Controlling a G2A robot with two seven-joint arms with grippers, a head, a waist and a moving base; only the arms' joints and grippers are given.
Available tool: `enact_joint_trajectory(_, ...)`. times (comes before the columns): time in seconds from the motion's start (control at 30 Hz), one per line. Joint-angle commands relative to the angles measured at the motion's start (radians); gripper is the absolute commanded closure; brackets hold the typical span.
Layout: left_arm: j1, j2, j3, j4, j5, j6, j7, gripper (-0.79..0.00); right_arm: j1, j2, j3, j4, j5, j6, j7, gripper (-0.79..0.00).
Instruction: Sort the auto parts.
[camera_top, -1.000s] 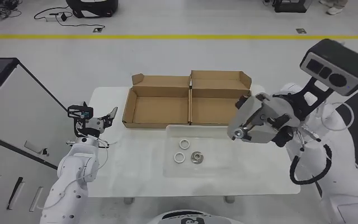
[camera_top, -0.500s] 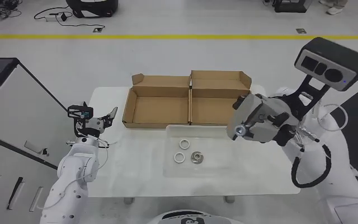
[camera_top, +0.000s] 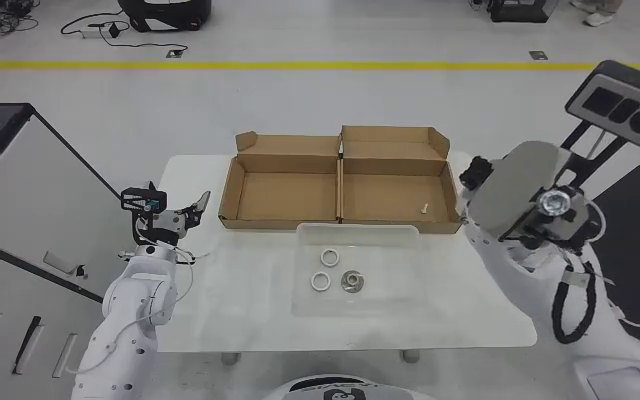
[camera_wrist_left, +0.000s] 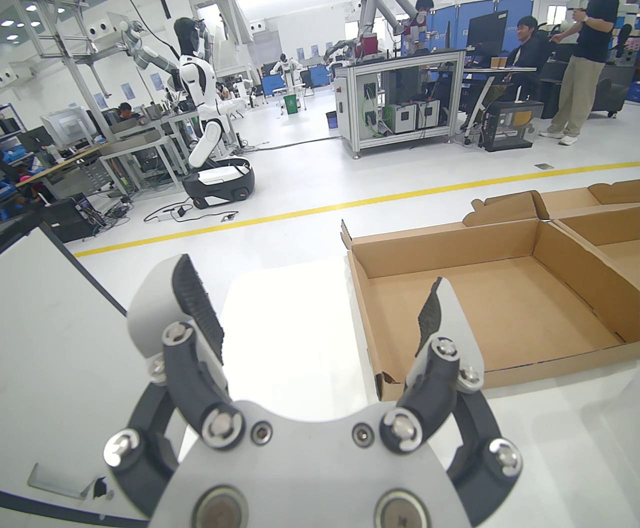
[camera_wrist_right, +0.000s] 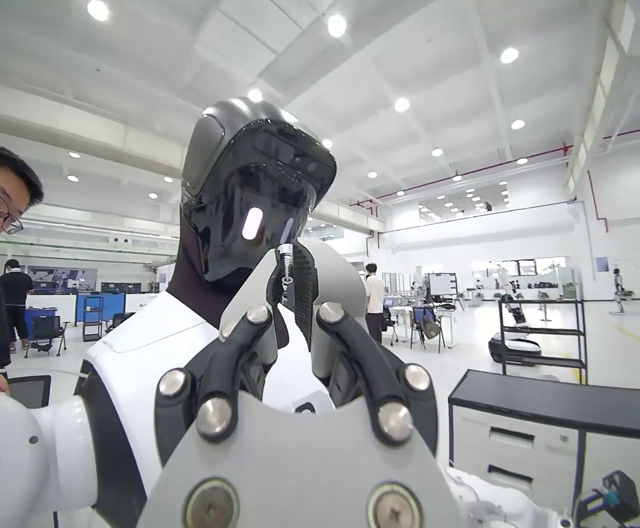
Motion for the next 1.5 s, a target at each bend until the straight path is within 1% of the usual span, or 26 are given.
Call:
enact_joint_trajectory(0.0, 0.000, 0.000, 0.000, 0.000, 0.000, 0.000, 0.000, -0.785, 0.002, -0.004, -0.003, 0.000, -0.003, 0.003, -0.005, 0.000)
enact_joint_trajectory(0.3, 0.000, 0.000, 0.000, 0.000, 0.000, 0.000, 0.000, -0.785, 0.012, -0.017, 0.008, 0.011, -0.069, 0.074, 0.025, 0.000)
enact_joint_trajectory(0.53, 0.000, 0.000, 0.000, 0.000, 0.000, 0.000, 0.000, -0.785, 0.014, -0.012, 0.046, 0.014, -0.163, 0.191, 0.130, 0.000)
enact_joint_trajectory(0.7, 0.000, 0.000, 0.000, 0.000, 0.000, 0.000, 0.000, -0.785, 0.007, -0.011, 0.068, 0.009, -0.170, 0.222, 0.169, 0.000)
enact_joint_trajectory(1.0, 0.000, 0.000, 0.000, 0.000, 0.000, 0.000, 0.000, -0.785, -0.019, -0.027, 0.067, -0.001, -0.070, 0.148, 0.112, 0.000)
enact_joint_trajectory(1.23, 0.000, 0.000, 0.000, 0.000, 0.000, 0.000, 0.000, -0.785, -0.009, -0.037, 0.058, -0.001, -0.028, 0.117, 0.139, 0.000)
enact_joint_trajectory(1.47, 0.000, 0.000, 0.000, 0.000, 0.000, 0.000, 0.000, -0.785, -0.009, -0.037, 0.058, -0.001, -0.028, 0.117, 0.139, 0.000)
